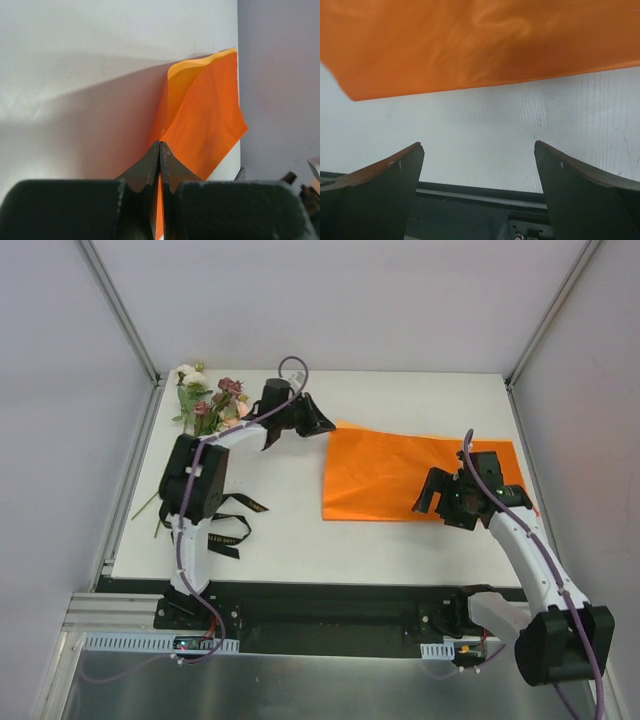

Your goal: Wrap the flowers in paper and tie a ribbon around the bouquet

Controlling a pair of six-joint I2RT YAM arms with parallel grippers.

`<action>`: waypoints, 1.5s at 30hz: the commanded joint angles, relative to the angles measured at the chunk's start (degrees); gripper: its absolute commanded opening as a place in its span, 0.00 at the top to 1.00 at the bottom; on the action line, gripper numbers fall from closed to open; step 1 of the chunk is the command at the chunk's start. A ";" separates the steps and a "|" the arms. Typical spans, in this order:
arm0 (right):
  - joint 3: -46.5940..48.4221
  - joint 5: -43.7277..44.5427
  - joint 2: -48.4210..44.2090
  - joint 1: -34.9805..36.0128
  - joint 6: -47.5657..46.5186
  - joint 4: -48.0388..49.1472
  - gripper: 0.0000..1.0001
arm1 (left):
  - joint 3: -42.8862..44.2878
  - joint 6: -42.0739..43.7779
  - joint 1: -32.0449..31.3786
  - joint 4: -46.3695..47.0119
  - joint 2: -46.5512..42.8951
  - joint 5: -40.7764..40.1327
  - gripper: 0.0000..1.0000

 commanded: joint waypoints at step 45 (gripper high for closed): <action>13.44 -5.19 40.43 -2.52 9.57 32.70 0.04 | -45.37 3.65 -18.34 5.68 -51.33 -1.08 1.00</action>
